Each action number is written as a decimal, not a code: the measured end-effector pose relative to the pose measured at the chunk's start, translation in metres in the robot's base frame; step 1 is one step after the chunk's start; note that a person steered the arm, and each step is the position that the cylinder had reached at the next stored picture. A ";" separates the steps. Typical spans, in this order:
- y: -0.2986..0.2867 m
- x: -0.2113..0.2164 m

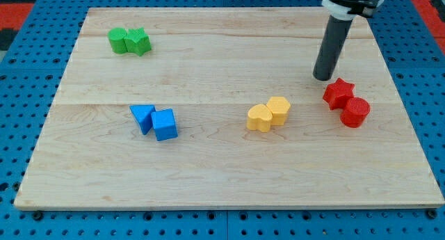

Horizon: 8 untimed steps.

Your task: Move your arm towards the bottom of the yellow heart

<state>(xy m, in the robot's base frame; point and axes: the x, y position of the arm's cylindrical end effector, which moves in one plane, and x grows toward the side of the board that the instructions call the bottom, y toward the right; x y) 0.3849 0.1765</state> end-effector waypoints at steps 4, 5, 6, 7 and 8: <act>0.019 0.079; 0.001 0.087; -0.028 0.105; -0.035 0.133; -0.043 0.172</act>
<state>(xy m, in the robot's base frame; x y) 0.5565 0.1340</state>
